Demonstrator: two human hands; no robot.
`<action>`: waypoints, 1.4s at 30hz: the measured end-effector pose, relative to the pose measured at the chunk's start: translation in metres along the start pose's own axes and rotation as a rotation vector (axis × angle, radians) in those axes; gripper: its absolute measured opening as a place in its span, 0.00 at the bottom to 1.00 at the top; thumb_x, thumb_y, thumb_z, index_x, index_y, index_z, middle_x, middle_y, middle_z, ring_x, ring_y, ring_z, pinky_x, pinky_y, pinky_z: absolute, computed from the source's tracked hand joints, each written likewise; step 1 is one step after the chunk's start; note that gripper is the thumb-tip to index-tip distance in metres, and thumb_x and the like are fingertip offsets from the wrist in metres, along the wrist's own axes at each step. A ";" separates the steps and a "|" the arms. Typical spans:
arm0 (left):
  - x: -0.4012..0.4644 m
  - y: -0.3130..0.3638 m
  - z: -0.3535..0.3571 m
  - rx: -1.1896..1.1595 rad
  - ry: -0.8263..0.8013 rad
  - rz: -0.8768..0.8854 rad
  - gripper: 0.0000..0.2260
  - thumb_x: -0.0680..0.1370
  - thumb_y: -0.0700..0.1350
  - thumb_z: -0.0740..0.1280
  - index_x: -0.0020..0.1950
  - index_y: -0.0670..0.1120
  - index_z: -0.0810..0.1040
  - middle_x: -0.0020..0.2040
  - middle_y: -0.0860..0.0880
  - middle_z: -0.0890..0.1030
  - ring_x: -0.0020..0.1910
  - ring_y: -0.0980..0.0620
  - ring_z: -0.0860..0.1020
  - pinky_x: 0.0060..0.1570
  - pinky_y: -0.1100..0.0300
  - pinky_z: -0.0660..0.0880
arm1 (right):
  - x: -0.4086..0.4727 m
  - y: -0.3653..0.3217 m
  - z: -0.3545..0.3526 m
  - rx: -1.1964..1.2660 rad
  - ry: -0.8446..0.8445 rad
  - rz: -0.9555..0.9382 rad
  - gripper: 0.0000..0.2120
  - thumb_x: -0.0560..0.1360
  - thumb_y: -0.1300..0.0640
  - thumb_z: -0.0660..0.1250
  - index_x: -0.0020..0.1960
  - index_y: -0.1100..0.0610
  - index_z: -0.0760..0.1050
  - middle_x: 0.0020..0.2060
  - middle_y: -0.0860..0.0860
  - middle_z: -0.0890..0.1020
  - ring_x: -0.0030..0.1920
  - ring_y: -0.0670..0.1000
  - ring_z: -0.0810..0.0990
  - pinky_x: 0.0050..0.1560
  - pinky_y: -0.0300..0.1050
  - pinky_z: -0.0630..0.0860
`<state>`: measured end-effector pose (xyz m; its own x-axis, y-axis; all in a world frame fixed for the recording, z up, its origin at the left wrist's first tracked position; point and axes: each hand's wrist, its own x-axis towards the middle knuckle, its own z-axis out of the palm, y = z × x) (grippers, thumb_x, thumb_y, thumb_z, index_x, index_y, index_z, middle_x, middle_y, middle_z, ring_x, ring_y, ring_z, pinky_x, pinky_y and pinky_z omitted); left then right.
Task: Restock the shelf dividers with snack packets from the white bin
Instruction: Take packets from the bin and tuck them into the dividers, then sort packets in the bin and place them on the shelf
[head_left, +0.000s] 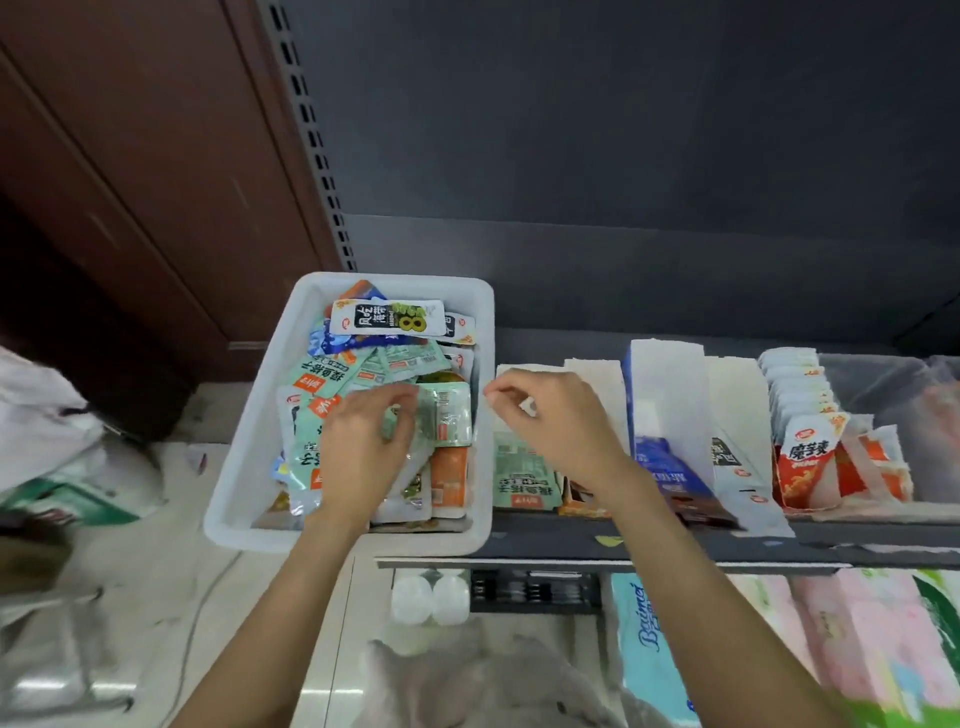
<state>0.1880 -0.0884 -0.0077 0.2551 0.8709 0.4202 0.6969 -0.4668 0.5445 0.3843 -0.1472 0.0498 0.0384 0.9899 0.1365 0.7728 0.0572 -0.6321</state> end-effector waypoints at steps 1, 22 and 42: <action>-0.001 -0.012 -0.003 0.034 0.023 -0.070 0.09 0.74 0.43 0.65 0.52 0.46 0.81 0.48 0.48 0.84 0.46 0.46 0.79 0.46 0.56 0.72 | 0.012 -0.003 0.016 -0.063 -0.014 -0.008 0.09 0.78 0.52 0.62 0.51 0.51 0.80 0.44 0.45 0.84 0.45 0.45 0.81 0.46 0.45 0.77; 0.005 0.006 -0.028 -0.546 -0.303 -0.618 0.15 0.77 0.59 0.61 0.54 0.50 0.77 0.48 0.55 0.82 0.48 0.55 0.81 0.46 0.60 0.75 | -0.009 -0.039 0.021 0.210 0.378 0.130 0.04 0.76 0.59 0.67 0.49 0.58 0.75 0.46 0.49 0.81 0.43 0.42 0.79 0.32 0.28 0.71; 0.035 0.082 0.033 -0.681 -0.501 0.046 0.08 0.75 0.42 0.69 0.52 0.42 0.82 0.47 0.48 0.81 0.46 0.51 0.79 0.48 0.54 0.77 | -0.032 0.021 -0.035 -0.061 0.384 0.005 0.13 0.74 0.60 0.69 0.58 0.55 0.74 0.52 0.51 0.80 0.47 0.48 0.78 0.43 0.38 0.77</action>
<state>0.2760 -0.0907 0.0278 0.6523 0.7388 0.1690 0.1633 -0.3547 0.9206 0.4214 -0.1825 0.0586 0.2680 0.8688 0.4163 0.8078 0.0328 -0.5885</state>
